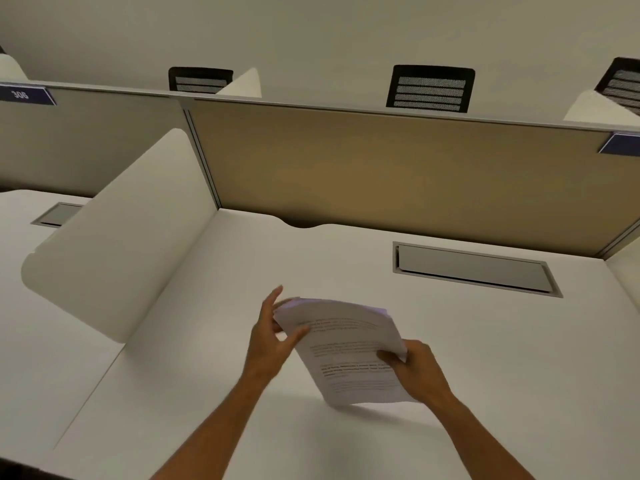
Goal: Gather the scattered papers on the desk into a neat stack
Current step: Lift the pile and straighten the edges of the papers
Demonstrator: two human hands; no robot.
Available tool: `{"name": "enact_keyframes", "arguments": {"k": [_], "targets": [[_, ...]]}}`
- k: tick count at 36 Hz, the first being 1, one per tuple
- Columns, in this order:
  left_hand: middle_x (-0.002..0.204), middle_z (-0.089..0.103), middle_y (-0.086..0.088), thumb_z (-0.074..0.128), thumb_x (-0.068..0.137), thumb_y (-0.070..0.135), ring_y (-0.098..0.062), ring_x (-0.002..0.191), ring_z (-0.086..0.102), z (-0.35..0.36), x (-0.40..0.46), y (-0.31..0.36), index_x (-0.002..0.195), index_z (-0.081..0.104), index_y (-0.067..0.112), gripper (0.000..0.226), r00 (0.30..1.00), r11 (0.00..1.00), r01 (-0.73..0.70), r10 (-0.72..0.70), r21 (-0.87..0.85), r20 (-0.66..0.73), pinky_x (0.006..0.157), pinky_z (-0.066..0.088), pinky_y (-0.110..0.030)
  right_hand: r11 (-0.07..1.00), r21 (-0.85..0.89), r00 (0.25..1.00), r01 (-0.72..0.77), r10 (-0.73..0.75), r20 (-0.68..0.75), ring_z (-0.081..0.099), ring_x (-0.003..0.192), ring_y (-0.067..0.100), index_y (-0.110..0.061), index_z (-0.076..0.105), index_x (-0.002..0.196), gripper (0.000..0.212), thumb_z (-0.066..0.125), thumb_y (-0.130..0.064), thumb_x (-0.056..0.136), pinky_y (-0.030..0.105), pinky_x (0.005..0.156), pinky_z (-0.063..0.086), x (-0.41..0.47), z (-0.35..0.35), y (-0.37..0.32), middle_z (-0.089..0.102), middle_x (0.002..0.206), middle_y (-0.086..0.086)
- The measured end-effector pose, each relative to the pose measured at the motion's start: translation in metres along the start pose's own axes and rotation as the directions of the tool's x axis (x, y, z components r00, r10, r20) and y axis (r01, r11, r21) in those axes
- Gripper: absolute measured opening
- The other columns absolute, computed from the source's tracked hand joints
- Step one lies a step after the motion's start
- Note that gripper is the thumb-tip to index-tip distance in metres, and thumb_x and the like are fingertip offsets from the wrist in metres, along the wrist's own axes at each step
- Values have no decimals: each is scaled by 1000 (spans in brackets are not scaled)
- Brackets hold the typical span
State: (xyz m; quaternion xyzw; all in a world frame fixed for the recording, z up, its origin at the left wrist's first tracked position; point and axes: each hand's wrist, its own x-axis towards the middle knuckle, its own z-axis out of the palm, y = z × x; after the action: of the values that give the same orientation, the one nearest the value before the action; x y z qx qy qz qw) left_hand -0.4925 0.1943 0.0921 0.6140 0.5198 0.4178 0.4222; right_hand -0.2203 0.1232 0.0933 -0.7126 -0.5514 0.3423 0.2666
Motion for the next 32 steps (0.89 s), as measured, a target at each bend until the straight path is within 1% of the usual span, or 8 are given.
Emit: {"name": "enact_keyframes", "arguments": {"k": [4,10,13,15,21,27,30,32], "targets": [[134,63,7,73,79,45,-14,112,64,-14,27,28,138,52,29,64,952,816,-286,184,502,243,94,54,-31,980,-187,997,70,-66,27,69,72,15,-46,68,76,28,63,-24,94,28,61,54,10,-19,-16,72,79,-12],[106,76,7,69,88,33,-12,92,70,6,41,44,112,72,30,25,853,817,-363,99,447,512,82,61,-29,842,-508,984,180,-161,83,66,73,14,-44,72,113,31,56,-28,91,20,53,46,18,-33,-44,78,99,-9],[88,75,17,71,88,23,1,79,69,19,36,45,98,78,31,14,868,941,-201,43,272,495,70,58,-16,805,-561,981,194,-158,112,66,73,12,-44,72,112,29,56,-32,90,18,52,45,18,-38,-48,78,98,-10],[72,73,23,74,83,18,4,68,67,26,31,46,80,78,44,26,915,979,-77,-6,190,402,59,52,-13,827,-537,985,167,-125,115,66,69,10,-41,73,104,22,57,-36,90,17,52,44,19,-42,-46,77,92,-11],[64,74,17,77,67,34,1,59,69,27,14,23,64,76,43,10,953,979,202,-203,29,223,54,52,-13,904,-427,973,12,87,212,73,74,9,-35,76,97,21,67,-47,81,32,69,63,16,-66,-9,77,88,-12],[74,79,4,82,62,39,-16,65,75,13,-1,-11,74,77,29,16,926,925,372,-363,-79,100,60,60,-31,987,142,971,-71,36,238,76,83,18,-21,80,94,8,73,-22,89,32,75,62,5,-87,30,80,88,2],[78,79,1,82,63,37,-20,68,76,13,-6,-17,81,77,26,22,914,901,406,-403,-151,53,58,60,-31,853,503,986,-138,67,155,75,96,31,-13,78,102,23,78,-22,81,30,76,61,0,-78,41,78,101,14],[80,80,-1,83,63,36,-22,70,76,15,-9,-21,85,77,23,26,902,883,428,-430,-193,33,57,58,-29,774,607,983,-179,113,145,74,102,31,-12,79,105,32,81,-20,74,28,77,61,-1,-64,48,77,108,17]]}}
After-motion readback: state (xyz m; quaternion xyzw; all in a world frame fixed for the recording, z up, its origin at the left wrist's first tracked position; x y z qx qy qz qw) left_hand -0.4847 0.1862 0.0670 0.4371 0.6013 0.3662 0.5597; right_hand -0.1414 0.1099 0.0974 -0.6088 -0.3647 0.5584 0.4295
